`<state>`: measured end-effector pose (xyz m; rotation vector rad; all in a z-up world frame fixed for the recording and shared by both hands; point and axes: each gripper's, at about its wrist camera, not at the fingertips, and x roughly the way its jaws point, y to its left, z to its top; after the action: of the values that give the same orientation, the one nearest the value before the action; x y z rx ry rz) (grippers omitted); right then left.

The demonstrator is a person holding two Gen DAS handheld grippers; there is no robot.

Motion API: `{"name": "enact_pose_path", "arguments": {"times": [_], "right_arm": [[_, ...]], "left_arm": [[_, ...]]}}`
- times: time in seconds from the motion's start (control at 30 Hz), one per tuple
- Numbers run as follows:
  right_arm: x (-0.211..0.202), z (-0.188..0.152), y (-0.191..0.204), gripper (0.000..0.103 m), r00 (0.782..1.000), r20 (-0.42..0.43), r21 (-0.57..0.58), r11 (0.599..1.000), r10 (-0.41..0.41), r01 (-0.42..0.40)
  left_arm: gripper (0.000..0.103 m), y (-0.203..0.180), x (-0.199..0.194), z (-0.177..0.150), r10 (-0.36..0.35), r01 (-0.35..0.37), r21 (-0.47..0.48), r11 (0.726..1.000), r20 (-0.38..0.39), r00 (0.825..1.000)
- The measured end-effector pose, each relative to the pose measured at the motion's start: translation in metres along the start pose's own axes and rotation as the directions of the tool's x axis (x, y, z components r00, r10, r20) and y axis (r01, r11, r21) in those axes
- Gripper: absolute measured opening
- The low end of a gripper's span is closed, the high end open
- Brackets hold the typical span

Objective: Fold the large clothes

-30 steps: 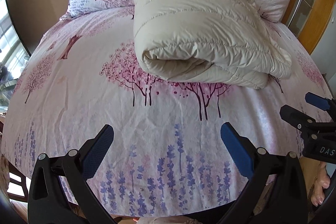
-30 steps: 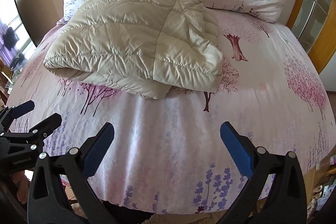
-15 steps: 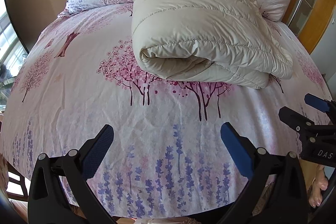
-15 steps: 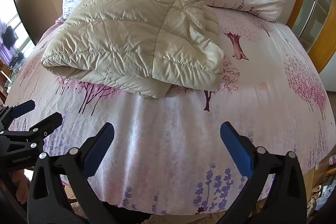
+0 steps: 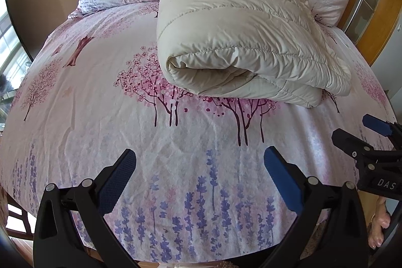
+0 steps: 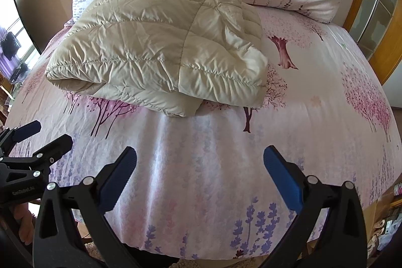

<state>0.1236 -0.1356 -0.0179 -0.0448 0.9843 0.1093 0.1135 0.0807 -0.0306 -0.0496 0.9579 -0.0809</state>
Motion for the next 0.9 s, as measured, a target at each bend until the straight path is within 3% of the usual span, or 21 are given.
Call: {"name": "enact_pose_path", "arguments": {"times": [0.9], "right_arm": [[0.0021, 0.0004, -0.0017, 0.101, 1.000, -0.003, 0.004, 1.000, -0.004, 0.004]], "left_arm": [[0.102, 0.0022, 0.0016, 0.0007, 0.006, -0.006, -0.004, 1.000, -0.009, 1.000]]}}
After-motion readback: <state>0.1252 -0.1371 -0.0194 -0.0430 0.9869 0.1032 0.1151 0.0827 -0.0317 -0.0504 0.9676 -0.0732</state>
